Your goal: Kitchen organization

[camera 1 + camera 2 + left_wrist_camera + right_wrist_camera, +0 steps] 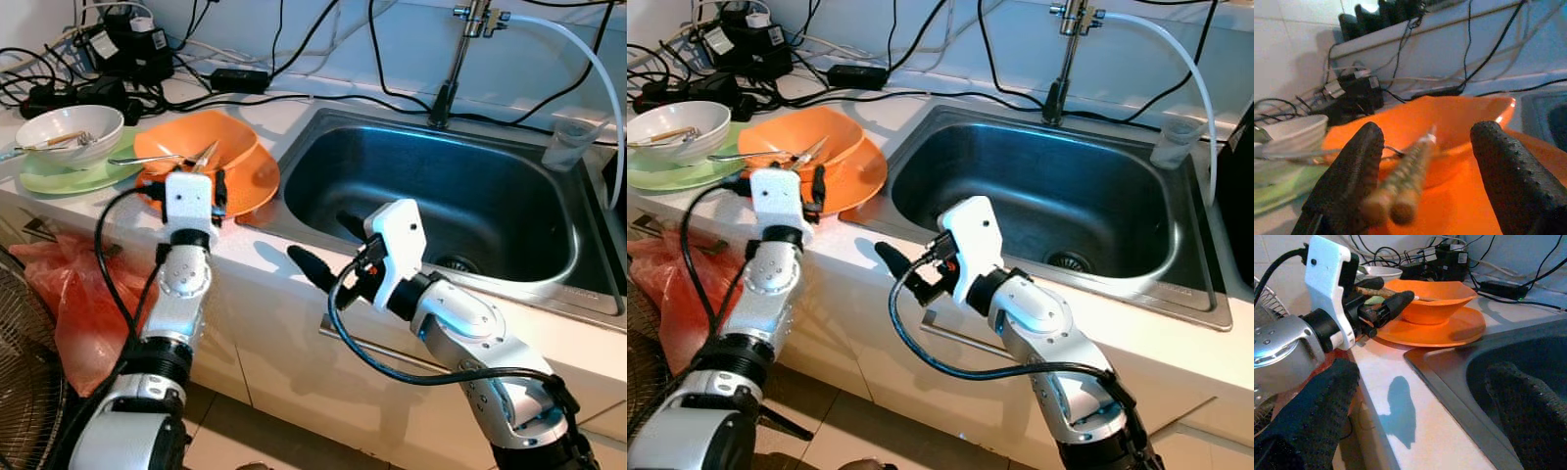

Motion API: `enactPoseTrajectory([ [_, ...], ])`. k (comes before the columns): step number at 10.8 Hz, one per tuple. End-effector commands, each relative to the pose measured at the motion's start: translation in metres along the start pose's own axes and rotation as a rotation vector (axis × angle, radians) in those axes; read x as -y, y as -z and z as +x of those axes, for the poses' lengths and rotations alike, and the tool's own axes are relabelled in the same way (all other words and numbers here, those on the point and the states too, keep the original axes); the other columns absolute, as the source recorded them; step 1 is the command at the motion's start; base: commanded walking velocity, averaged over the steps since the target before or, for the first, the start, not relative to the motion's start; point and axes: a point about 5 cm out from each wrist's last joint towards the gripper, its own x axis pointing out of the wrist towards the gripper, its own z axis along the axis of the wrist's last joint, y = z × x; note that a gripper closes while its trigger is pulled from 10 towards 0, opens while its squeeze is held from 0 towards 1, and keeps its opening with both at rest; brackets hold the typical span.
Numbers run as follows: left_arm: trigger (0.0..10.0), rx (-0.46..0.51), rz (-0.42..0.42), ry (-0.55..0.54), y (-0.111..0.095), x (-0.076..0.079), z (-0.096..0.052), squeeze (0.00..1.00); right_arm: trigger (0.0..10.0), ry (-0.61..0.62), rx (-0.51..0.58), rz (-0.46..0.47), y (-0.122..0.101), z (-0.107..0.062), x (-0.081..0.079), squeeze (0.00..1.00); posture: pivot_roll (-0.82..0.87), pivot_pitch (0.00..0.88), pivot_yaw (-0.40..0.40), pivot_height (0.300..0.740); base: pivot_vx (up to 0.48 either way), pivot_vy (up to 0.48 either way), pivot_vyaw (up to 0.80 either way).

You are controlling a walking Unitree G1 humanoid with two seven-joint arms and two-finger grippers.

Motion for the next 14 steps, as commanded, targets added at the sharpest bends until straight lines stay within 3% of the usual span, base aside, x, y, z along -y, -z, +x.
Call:
enactPoseTrajectory([
  [1, 10.0, 0.017, 0.013, -0.018, -0.004, -0.0021, 0.0042, 0.0, 10.0, 0.006, 0.014, -0.011, -0.0036, 0.0003, 0.0005, 0.0, 0.03, 0.0, 0.008, 0.74, 0.0, 0.0, 0.0],
  [3, 10.0, 0.023, 0.015, -0.023, -0.0057, -0.0042, 0.007, 0.0, 10.0, 0.005, 0.014, -0.01, -0.0038, 0.0001, 0.0004, 0.0, 0.03, 0.0, 0.006, 0.74, 0.0, 0.0, 0.0],
  [4, 8.5, 0.026, 0.012, -0.021, -0.0057, -0.0038, 0.0071, 0.0, 10.0, 0.005, 0.014, -0.011, -0.0038, 0.0, 0.0004, 0.0, 0.02, 0.0, 0.006, 0.74, 0.0, 0.0, 0.0],
  [5, 1.0, 0.033, 0.01, -0.016, -0.006, -0.0034, 0.0069, 0.0, 10.0, 0.005, 0.013, -0.011, -0.0038, -0.0002, 0.0004, 0.0, 0.02, 0.0, 0.006, 0.74, 0.0, 0.0, 0.0],
  [6, 0.0, 0.038, 0.003, -0.013, -0.0062, -0.0032, 0.0071, 0.0, 10.0, 0.005, 0.013, -0.01, -0.0037, -0.0002, 0.0005, 0.0, 0.03, 0.0, 0.003, 0.74, 0.0, 0.0, 0.0],
  [14, 0.0, 0.039, -0.002, -0.015, -0.0039, -0.0064, 0.0069, 0.0, 10.0, 0.003, 0.012, -0.014, -0.0039, -0.0002, 0.0005, 0.0, 0.03, 0.0, 0.002, 0.74, 0.0, 0.0, 0.0],
])
